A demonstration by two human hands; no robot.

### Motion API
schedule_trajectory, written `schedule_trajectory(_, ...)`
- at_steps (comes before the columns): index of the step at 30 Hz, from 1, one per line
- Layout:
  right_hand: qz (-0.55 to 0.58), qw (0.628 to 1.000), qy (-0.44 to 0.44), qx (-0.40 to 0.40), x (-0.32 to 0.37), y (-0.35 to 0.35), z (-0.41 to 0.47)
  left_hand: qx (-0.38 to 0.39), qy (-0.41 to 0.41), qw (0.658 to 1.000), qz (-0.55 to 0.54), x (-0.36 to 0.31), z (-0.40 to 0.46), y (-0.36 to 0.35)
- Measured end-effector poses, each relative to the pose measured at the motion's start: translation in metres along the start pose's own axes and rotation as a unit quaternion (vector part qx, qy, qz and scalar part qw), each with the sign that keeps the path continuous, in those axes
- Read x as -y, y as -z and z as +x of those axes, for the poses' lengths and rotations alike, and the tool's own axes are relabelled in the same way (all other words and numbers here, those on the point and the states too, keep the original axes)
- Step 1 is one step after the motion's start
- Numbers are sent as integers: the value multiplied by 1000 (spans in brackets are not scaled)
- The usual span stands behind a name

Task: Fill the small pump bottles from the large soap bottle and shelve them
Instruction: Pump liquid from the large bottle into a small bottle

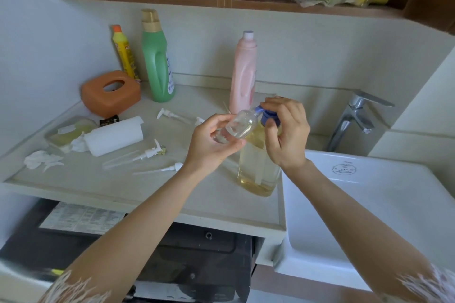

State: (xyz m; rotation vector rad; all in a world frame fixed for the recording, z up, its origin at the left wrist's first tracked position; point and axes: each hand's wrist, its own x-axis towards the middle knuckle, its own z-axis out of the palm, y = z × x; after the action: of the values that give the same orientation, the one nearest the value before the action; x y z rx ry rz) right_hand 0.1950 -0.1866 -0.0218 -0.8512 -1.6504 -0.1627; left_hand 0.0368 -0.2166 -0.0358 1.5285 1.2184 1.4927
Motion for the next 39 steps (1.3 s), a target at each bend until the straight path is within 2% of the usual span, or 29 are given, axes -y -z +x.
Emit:
schedule_trajectory(6, 4, 999, 11, 50, 5, 16, 20, -4, 23, 1000, -4, -10, 4, -1)
schedule_trajectory(13, 12, 997, 42, 59, -1, 7, 9, -20, -27, 999, 12, -9, 4, -1)
schedule_trajectory(18, -12, 998, 67, 19, -6, -5, 2, -20, -31, 999, 10, 1, 4, -1)
schedule_trajectory(24, -30, 999, 22, -31, -5, -6, 1, -7, -9, 1000, -10, 8, 1, -3)
schedule_trajectory(33, 7, 998, 5, 70, 2, 18, 22, -7, 15, 1000, -6, -4, 7, 2)
schedule_trajectory(39, 27, 998, 19, 54, 2, 7, 6, -16, -9, 999, -28, -2, 6, 0)
